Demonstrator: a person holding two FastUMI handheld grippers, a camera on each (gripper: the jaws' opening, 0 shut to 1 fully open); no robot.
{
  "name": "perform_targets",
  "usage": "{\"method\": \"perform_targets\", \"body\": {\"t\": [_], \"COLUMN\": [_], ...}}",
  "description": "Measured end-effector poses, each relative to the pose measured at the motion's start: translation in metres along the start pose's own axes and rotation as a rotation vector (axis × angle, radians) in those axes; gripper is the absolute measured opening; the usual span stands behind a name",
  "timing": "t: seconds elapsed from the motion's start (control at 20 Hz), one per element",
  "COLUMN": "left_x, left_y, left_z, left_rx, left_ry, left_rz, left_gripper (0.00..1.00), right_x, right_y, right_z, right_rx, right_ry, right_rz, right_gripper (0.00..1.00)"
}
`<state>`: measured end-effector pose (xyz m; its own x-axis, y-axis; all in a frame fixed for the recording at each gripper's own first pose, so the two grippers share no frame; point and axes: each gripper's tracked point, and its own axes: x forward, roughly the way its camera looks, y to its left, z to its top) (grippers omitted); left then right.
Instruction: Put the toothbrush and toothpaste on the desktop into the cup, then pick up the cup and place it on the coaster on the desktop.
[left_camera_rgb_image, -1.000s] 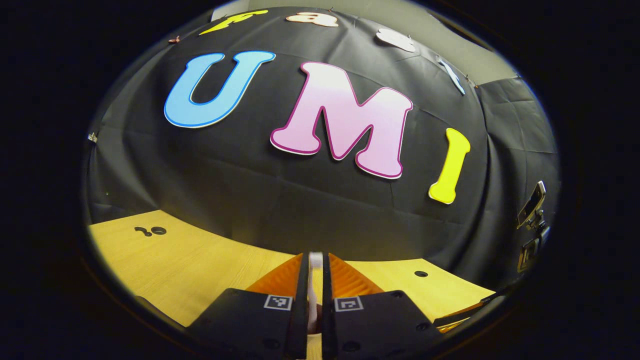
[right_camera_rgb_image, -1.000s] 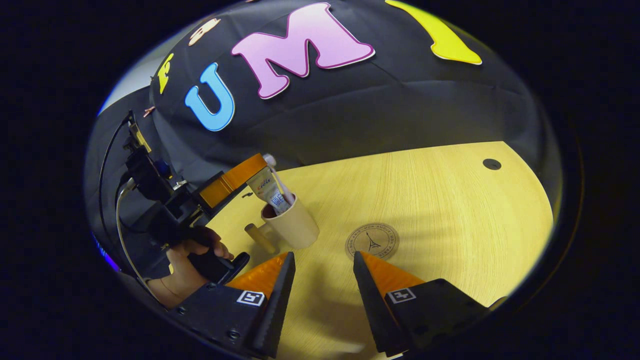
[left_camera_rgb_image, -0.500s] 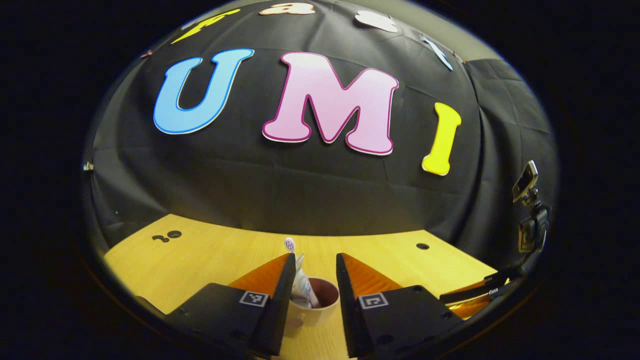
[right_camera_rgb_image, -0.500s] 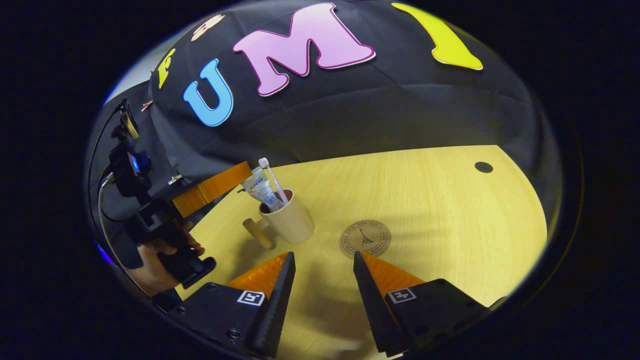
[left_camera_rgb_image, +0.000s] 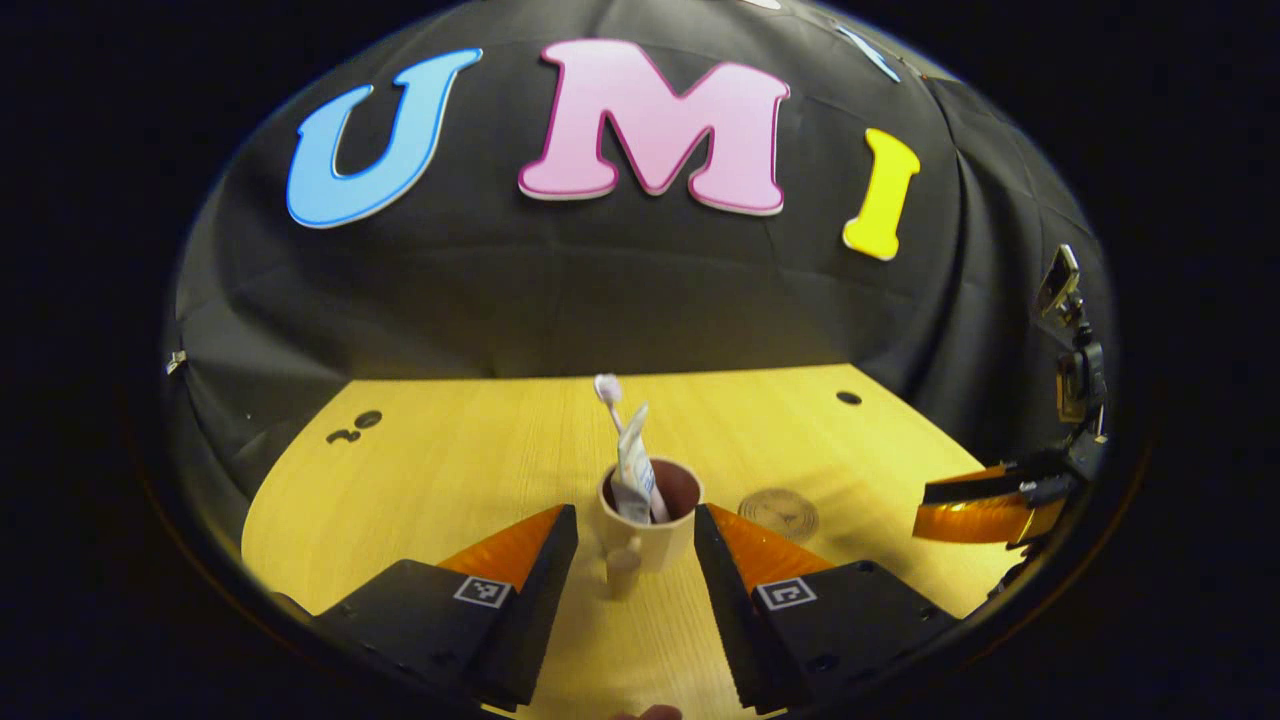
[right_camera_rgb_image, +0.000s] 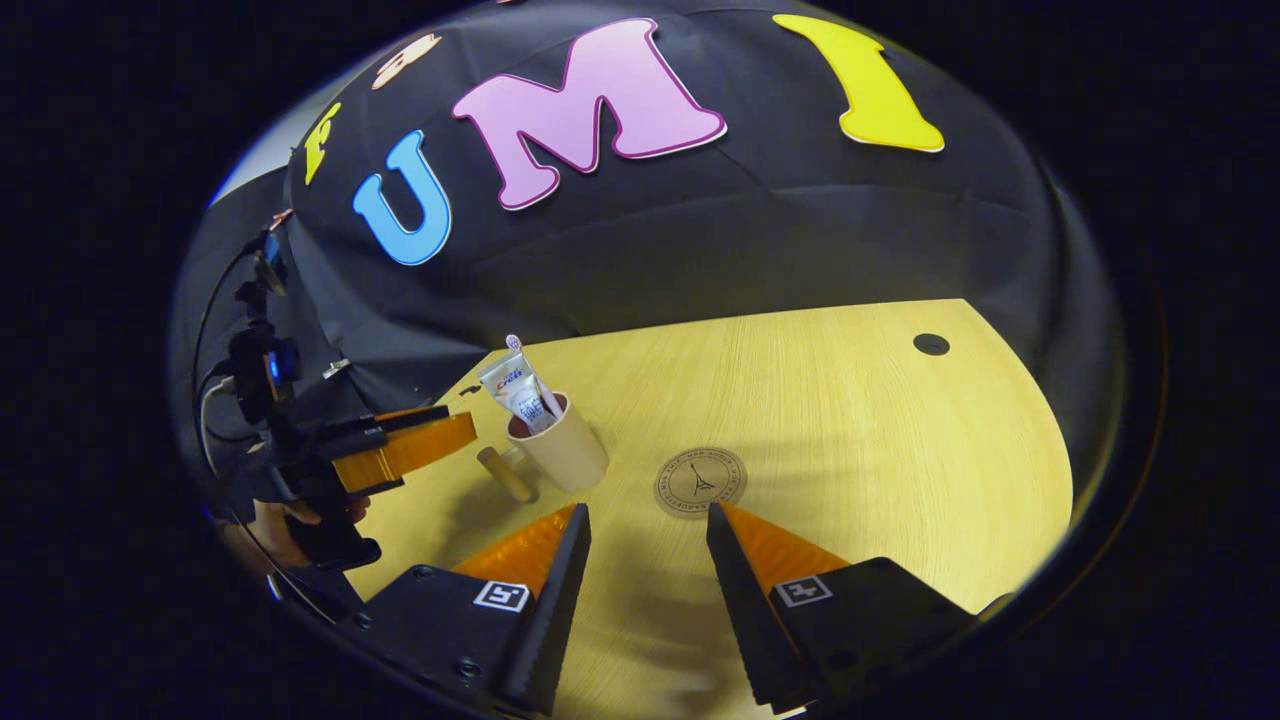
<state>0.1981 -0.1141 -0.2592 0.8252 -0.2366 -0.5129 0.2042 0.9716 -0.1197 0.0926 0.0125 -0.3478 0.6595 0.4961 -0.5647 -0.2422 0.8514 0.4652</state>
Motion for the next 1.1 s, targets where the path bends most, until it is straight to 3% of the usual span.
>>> {"method": "perform_targets", "body": {"t": [0.15,0.45,0.85,1.05,1.1], "left_x": [0.009,0.026,0.06,0.073,0.073], "left_y": [-0.003,0.014,0.01,0.012,0.013], "left_z": [-0.021,-0.058,-0.072,-0.077,-0.079], "left_rx": [-0.021,0.044,0.09,0.124,0.133], "left_ry": [0.131,0.37,0.528,0.59,0.609], "left_rz": [-0.075,-0.073,-0.096,-0.099,-0.099], "left_gripper": [0.75,0.76,0.75,0.66,0.67], "right_x": [-0.009,-0.017,-0.022,-0.024,-0.024], "right_y": [0.002,-0.006,-0.026,-0.027,-0.027], "right_z": [0.004,0.003,-0.007,-0.013,-0.013], "right_rx": [0.022,0.048,0.092,0.098,0.097], "right_ry": [-0.014,-0.011,0.006,0.02,0.021], "right_rz": [0.004,-0.002,-0.004,0.015,0.02], "right_gripper": [0.73,0.73,0.73,0.72,0.73]}}
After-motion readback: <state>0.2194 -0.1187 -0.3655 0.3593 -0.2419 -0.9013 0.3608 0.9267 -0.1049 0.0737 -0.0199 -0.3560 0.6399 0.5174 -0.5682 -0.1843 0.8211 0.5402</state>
